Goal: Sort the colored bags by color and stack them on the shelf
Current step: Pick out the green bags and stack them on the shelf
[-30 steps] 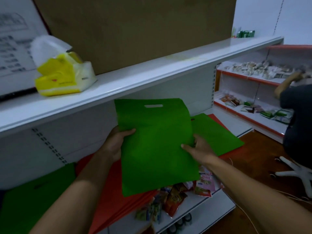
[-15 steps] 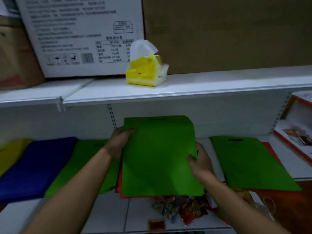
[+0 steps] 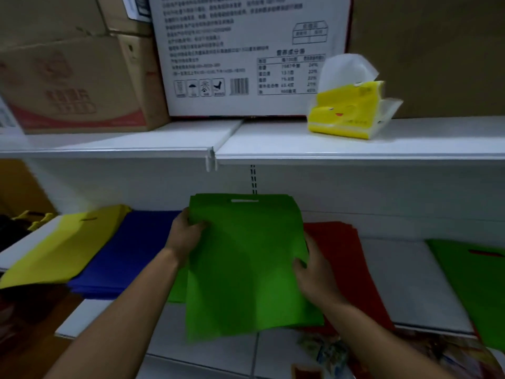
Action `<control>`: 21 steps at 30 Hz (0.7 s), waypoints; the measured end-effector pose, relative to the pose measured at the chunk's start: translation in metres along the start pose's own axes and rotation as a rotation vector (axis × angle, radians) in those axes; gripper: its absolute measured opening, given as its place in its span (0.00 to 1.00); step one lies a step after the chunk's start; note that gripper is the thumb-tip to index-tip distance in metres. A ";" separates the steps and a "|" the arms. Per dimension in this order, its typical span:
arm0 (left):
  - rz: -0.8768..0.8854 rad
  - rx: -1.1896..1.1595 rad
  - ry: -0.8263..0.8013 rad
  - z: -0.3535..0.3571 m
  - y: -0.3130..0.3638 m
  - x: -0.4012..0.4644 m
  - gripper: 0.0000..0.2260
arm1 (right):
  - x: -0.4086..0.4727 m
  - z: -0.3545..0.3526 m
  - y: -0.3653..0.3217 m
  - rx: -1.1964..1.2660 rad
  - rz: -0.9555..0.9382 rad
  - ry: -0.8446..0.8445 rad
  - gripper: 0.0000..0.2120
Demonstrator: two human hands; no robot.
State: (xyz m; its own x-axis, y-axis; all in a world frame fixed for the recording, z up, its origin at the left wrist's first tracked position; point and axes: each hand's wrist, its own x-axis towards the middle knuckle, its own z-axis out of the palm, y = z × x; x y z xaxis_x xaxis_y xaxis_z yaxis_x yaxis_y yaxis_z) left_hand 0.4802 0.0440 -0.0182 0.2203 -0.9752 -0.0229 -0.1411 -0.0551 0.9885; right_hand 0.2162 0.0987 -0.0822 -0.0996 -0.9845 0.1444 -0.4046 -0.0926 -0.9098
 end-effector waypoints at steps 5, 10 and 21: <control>-0.016 0.087 0.041 -0.050 -0.034 0.065 0.15 | 0.041 0.085 -0.004 -0.012 0.053 -0.043 0.28; -0.034 0.254 0.022 -0.080 -0.077 0.130 0.27 | 0.067 0.143 0.015 -0.021 0.126 -0.081 0.29; 0.072 0.669 -0.138 -0.065 -0.143 0.182 0.23 | 0.085 0.185 0.047 -0.547 0.238 -0.219 0.22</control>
State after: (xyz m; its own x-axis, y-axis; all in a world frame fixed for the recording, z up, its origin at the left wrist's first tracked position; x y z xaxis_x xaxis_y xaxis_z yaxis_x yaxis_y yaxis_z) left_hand 0.6038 -0.1119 -0.1542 0.0694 -0.9973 -0.0231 -0.7264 -0.0664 0.6841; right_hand 0.3570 -0.0165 -0.1853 -0.0792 -0.9817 -0.1733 -0.8060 0.1654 -0.5683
